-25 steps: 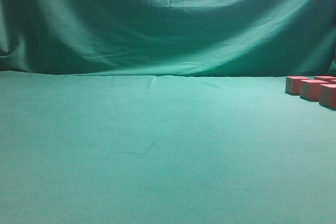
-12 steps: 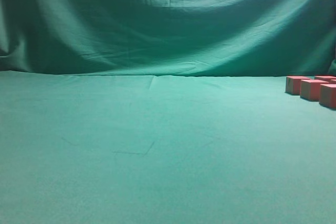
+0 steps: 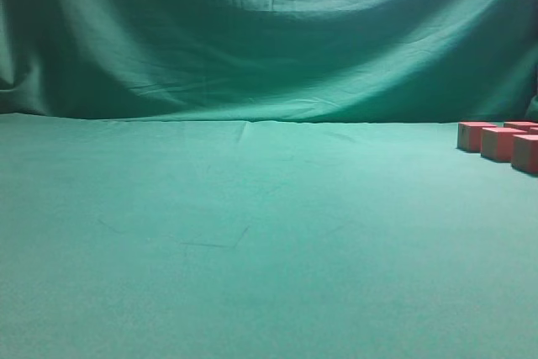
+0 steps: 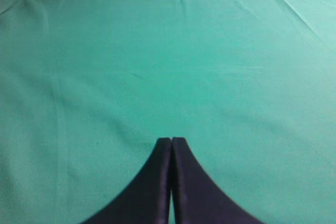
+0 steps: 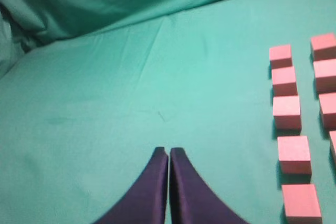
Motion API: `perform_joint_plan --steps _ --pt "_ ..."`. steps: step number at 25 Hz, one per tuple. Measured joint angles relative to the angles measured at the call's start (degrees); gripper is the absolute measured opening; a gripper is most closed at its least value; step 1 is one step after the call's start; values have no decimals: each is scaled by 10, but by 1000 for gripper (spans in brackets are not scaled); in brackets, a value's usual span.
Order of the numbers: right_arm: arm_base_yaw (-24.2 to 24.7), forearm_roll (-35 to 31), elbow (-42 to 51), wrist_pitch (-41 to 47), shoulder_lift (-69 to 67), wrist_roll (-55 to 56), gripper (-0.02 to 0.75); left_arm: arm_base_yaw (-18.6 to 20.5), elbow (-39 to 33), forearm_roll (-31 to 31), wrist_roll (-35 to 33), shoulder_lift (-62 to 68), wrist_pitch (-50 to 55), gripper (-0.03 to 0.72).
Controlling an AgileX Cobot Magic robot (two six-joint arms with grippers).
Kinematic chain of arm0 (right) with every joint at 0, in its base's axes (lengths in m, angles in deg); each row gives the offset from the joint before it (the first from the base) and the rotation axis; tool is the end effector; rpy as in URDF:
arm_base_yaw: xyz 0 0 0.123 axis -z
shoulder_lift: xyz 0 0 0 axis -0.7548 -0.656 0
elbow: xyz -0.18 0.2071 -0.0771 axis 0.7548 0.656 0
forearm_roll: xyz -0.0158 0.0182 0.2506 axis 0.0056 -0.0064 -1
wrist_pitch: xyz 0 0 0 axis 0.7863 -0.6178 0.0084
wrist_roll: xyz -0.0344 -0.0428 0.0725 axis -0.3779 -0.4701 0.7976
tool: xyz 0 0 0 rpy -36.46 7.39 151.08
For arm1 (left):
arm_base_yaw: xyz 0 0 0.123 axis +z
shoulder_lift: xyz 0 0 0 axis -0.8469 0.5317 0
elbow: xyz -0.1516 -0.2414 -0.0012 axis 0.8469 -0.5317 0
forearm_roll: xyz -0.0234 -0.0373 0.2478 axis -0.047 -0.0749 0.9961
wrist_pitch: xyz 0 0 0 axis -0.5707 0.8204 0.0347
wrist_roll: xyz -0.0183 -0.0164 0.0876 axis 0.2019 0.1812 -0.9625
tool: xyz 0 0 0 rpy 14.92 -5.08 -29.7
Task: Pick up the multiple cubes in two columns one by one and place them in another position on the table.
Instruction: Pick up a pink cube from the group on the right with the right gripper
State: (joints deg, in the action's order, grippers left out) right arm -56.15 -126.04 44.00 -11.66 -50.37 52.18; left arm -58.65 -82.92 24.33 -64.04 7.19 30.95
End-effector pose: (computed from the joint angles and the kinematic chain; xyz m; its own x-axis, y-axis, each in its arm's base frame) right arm 0.0930 0.0405 0.2578 -0.4771 0.2301 -0.8482 -0.2759 0.8771 0.3932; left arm 0.0528 0.0000 0.1773 -0.2591 0.0310 -0.9654 0.0137 0.9995 0.0284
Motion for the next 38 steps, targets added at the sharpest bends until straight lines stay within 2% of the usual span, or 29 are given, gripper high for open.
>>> perform_joint_plan --steps 3,5,7,11,14,25,31,34,38 --pt "0 10 -37 34 -55 -16 0 0 0 0 0 0 0 0" --pt "0 45 -77 93 -100 -19 0 0 0 0 0 0 0 0" --pt "0 117 -135 162 -148 25 0 0 0 0 0 0 0 0" --pt "0 307 -245 315 -249 193 0 0 0 0 0 0 0 0" --pt "0 401 -288 378 -299 259 0 0 0 0 0 0 0 0" --pt "-3 447 -296 379 -381 285 0 0 0 0 0 0 0 0" --pt "-63 483 -296 316 -437 316 0 0 0 0 0 0 0 0" --pt "-70 522 -297 291 -472 353 0 0 0 0 0 0 0 0" --pt "-70 532 -297 268 -510 361 0 0 0 0 0 0 0 0"
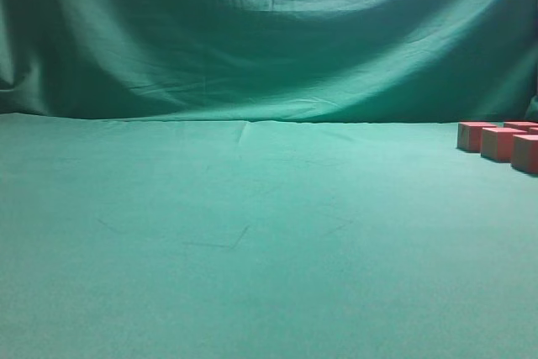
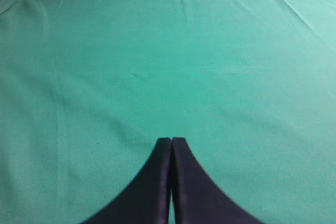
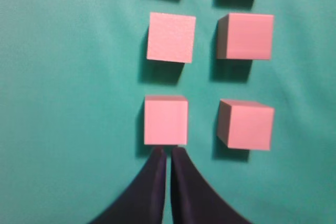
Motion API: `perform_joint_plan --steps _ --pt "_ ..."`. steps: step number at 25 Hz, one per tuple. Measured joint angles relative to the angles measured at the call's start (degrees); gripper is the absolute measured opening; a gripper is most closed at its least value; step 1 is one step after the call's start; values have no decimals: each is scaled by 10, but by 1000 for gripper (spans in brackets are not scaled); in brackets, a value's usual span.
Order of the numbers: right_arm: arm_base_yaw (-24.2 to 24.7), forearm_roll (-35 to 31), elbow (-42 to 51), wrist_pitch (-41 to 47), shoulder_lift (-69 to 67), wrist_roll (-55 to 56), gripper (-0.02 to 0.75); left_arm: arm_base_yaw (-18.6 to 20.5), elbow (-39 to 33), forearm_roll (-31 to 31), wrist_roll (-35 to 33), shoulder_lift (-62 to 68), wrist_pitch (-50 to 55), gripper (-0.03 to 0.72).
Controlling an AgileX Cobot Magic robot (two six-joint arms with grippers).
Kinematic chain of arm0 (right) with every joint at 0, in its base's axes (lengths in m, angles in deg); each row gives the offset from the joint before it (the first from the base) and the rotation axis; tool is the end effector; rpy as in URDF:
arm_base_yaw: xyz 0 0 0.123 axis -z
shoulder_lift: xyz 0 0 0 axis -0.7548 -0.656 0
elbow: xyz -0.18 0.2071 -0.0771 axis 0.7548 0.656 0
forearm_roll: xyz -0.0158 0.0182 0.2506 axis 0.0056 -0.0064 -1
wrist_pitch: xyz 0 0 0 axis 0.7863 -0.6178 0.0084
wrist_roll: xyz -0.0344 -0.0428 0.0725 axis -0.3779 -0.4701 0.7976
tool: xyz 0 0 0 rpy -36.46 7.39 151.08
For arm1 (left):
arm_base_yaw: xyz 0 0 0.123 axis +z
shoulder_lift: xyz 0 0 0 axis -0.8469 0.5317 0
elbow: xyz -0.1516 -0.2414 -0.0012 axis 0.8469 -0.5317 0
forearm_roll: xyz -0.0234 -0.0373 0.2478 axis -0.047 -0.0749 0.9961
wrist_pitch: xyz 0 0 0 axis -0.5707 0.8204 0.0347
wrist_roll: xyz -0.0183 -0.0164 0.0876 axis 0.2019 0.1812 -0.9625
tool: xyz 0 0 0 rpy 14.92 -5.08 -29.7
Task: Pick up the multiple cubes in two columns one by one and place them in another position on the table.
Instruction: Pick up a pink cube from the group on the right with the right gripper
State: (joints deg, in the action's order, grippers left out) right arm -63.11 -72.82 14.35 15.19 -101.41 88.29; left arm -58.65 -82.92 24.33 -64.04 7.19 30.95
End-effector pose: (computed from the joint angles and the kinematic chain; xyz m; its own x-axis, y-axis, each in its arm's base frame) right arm 0.2293 0.0494 0.2316 -0.9649 -0.1363 -0.2245 -0.1254 0.9901 -0.0624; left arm 0.0528 0.0000 0.1773 -0.2591 0.0310 -0.9654 0.0137 0.9995 0.0284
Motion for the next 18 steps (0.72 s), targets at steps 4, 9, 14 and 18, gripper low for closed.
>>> perform_joint_plan --steps 4,9,14,18 --pt "0 0 0 -12 -37 0 170 0 0 0 0 0 0 0" --pt "0 -5 0 -24 -71 0 422 0 0 0 0 0 0 0" --pt "0 -8 -1 -48 -95 0 437 0 0 0 0 0 0 0" --pt "0 -8 -1 -66 -112 0 462 0 0 0 0 0 0 0"
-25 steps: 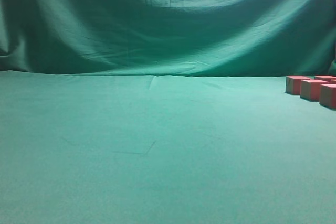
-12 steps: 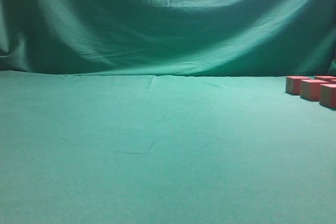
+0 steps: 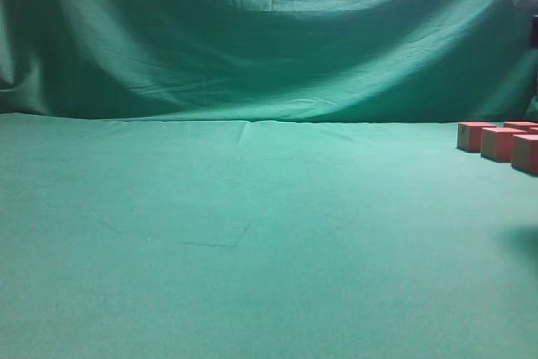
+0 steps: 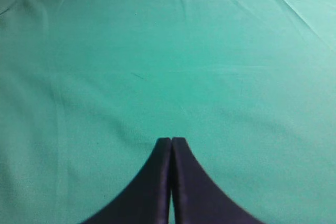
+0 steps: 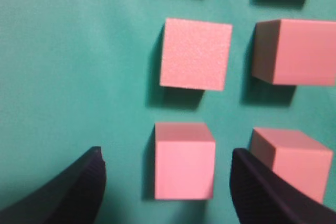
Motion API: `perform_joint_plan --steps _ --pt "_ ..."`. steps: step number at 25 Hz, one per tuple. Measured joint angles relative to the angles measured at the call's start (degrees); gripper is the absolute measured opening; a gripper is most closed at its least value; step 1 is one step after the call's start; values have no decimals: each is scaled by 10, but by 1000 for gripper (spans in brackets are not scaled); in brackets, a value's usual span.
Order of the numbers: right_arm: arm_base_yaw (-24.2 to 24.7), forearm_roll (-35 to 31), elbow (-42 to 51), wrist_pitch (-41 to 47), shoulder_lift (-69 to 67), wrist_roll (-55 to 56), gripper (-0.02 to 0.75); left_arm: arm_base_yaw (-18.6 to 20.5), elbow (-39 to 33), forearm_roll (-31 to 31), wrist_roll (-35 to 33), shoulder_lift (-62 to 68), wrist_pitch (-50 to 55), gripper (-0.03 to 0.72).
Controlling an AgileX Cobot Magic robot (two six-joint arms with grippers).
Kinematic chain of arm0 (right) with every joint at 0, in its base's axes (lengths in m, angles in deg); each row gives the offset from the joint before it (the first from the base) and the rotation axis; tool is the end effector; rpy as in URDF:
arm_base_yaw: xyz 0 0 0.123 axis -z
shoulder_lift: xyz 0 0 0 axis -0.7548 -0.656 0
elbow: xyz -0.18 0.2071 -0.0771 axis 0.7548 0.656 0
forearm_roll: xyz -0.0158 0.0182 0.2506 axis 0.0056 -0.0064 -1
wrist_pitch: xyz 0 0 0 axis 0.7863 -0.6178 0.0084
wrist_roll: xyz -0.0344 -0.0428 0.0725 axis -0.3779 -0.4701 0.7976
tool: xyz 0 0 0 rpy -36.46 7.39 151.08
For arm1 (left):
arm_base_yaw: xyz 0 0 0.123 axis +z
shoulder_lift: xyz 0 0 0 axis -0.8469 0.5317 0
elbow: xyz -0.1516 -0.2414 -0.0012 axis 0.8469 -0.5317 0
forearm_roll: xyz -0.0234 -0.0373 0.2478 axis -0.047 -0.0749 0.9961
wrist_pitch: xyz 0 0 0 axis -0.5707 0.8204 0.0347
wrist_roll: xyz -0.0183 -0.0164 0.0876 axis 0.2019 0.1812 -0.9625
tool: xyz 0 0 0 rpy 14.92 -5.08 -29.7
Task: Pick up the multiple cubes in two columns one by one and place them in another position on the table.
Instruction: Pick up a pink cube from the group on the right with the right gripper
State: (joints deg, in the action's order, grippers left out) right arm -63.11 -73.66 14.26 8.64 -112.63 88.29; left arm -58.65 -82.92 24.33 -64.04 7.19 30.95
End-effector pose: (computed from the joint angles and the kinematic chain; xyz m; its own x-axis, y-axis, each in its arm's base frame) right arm 0.2554 0.0577 0.1849 -0.9798 -0.1391 -0.1438 -0.1327 0.9897 -0.0533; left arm 0.0528 0.0000 0.1773 -0.2591 0.0310 -0.9654 0.0137 0.9995 0.0284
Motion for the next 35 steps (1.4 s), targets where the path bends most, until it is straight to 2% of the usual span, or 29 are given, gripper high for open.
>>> perform_joint_plan --steps 12,13,16,23,26,30,35 --pt "0 0 -1 -18 -56 0 462 0 0 0 0 0 0 0" --pt "0 0 -1 -21 -59 0 391 0 0 0 0 0 0 0" --pt "0 0 -2 -24 -64 6 261 0 0 0 0 0 0 0" --pt "0 -11 -14 6 -65 6 262 0 0 0 0 0 0 0" --pt "0 -40 -39 52 -65 -23 262 0 0 0 0 0 0 0" --pt "0 -119 -90 116 -65 -102 262 0 0 0 0 0 0 0" --pt "-1 -196 -147 131 -66 -192 262 0 0 0 0 0 0 0"
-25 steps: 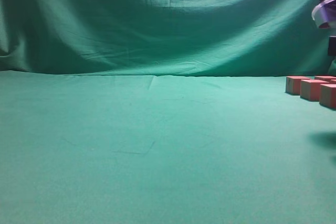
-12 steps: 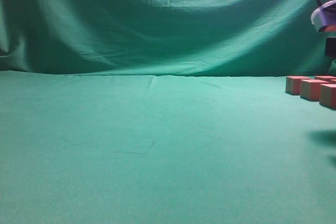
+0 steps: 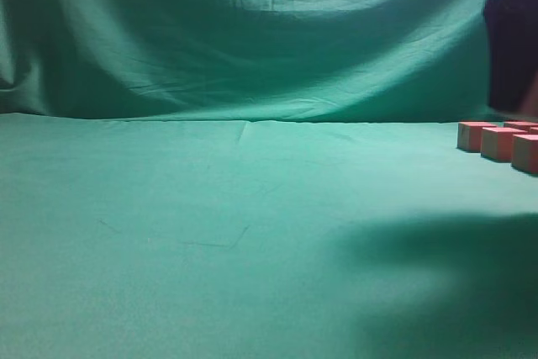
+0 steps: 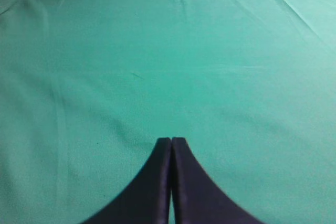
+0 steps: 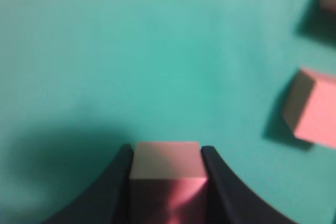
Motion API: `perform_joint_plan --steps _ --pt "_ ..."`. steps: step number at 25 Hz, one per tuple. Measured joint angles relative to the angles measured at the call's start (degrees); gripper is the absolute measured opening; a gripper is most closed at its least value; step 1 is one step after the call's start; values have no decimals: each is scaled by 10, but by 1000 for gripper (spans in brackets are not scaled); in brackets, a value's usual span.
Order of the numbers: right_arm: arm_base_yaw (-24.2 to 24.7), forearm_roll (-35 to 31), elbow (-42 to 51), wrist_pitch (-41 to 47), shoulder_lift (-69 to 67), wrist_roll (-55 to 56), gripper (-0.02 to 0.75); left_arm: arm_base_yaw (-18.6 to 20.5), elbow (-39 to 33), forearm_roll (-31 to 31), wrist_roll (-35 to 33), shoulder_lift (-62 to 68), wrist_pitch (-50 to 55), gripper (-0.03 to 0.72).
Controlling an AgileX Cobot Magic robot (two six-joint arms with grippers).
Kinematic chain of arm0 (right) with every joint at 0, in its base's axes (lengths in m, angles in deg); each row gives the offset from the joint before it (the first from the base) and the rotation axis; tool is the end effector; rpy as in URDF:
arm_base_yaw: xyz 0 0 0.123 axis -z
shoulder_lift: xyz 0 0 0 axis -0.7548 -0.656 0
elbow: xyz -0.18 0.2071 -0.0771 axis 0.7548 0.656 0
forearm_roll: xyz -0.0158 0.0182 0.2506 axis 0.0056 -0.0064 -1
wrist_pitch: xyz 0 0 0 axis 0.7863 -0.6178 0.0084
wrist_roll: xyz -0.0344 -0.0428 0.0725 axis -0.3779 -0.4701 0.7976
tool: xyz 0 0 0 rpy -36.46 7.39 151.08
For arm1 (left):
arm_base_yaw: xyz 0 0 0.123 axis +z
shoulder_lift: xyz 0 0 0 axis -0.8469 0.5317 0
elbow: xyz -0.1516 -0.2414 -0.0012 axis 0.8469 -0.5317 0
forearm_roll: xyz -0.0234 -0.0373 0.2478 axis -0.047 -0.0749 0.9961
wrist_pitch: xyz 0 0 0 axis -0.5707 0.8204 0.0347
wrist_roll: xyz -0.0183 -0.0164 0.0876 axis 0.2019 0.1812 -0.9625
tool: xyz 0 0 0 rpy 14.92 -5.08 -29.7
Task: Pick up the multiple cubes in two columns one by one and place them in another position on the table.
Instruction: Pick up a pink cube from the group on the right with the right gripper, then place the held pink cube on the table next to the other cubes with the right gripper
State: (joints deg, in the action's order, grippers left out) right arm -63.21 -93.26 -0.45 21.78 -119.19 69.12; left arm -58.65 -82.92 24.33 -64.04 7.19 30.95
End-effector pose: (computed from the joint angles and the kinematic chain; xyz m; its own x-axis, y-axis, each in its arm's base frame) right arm 0.2894 0.0928 0.2120 -0.9582 -0.2774 -0.0693 -0.2858 0.9358 0.2062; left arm 0.0528 0.0000 0.1773 -0.2591 0.0310 -0.9654 0.0137 0.9995 0.0284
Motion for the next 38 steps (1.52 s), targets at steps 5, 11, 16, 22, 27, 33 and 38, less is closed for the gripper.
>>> perform_joint_plan --steps 5,11,16,22,27,33,38 --pt "-10 -29 -64 15 -1 -51 262 0 0 0 0 0 0 0" --pt "-75 -14 -146 12 -5 -93 262 0 0 0 0 0 0 0" --pt "-134 46 -206 -11 -19 -95 262 0 0 0 0 0 0 0" --pt "-153 86 -260 -4 -84 -95 262 0 0 0 0 0 0 0" --pt "-153 114 -306 12 -151 -94 262 0 0 0 0 0 0 0" --pt "-153 126 -374 39 -230 -94 262 0 0 0 0 0 0 0" --pt "-153 128 -396 52 -273 -94 262 0 0 0 0 0 0 0"
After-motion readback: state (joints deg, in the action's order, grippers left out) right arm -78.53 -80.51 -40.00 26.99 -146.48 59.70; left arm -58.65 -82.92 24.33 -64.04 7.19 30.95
